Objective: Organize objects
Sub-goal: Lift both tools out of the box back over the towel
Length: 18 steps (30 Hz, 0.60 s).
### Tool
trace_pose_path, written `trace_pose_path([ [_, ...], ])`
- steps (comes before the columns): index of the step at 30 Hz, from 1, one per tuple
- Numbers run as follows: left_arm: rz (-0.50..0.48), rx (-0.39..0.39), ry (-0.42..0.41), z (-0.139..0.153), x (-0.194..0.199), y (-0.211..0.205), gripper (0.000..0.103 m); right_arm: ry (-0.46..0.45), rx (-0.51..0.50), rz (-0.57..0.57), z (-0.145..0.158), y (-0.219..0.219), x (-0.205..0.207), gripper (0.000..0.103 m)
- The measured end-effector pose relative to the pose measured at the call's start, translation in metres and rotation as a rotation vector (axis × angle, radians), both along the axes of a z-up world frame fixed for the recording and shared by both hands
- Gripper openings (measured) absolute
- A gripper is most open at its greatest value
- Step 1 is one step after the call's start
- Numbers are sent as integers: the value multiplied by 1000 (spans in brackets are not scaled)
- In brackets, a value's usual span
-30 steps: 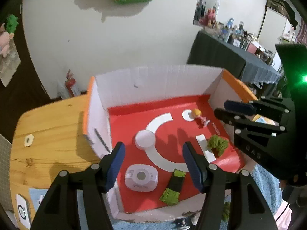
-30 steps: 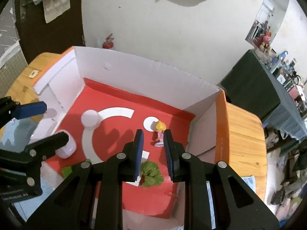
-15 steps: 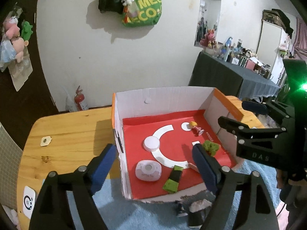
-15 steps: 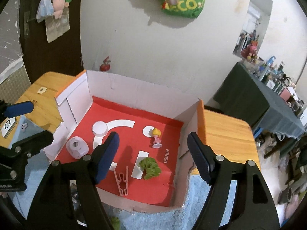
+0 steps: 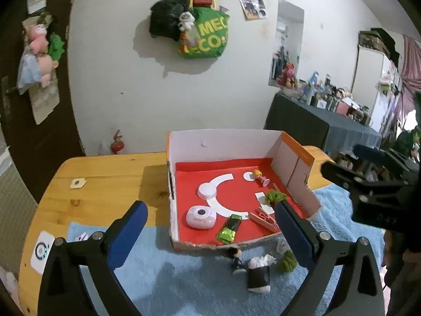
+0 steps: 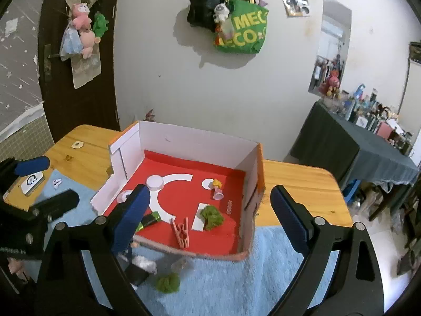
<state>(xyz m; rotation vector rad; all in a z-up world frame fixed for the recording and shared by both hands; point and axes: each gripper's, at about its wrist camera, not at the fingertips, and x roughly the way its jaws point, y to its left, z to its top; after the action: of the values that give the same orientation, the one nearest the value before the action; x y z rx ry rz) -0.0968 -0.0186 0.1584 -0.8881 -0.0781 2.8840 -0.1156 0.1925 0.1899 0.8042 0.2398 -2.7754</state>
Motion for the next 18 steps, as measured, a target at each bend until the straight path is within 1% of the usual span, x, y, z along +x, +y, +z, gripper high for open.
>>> trace_pose_path([
  [2, 3, 8, 3, -2, 9, 0, 102, 12, -7, -1, -1, 3, 12, 97],
  [4, 10, 11, 11, -6, 19, 0, 103, 16, -21, -3, -4, 6, 23, 98],
  [7, 37, 20, 24, -14, 33, 1, 103, 18, -43, 5, -10, 12, 38, 98],
  [10, 42, 34, 27, -25, 46, 4, 103, 22, -63, -4, -18, 19, 51, 99],
  [15, 55, 20, 29, -40, 60, 11, 103, 14, -120, -25, -33, 32, 68, 99],
  [18, 71, 24, 26, -50, 66, 12, 103, 25, -111, -48, -41, 35, 76, 99],
])
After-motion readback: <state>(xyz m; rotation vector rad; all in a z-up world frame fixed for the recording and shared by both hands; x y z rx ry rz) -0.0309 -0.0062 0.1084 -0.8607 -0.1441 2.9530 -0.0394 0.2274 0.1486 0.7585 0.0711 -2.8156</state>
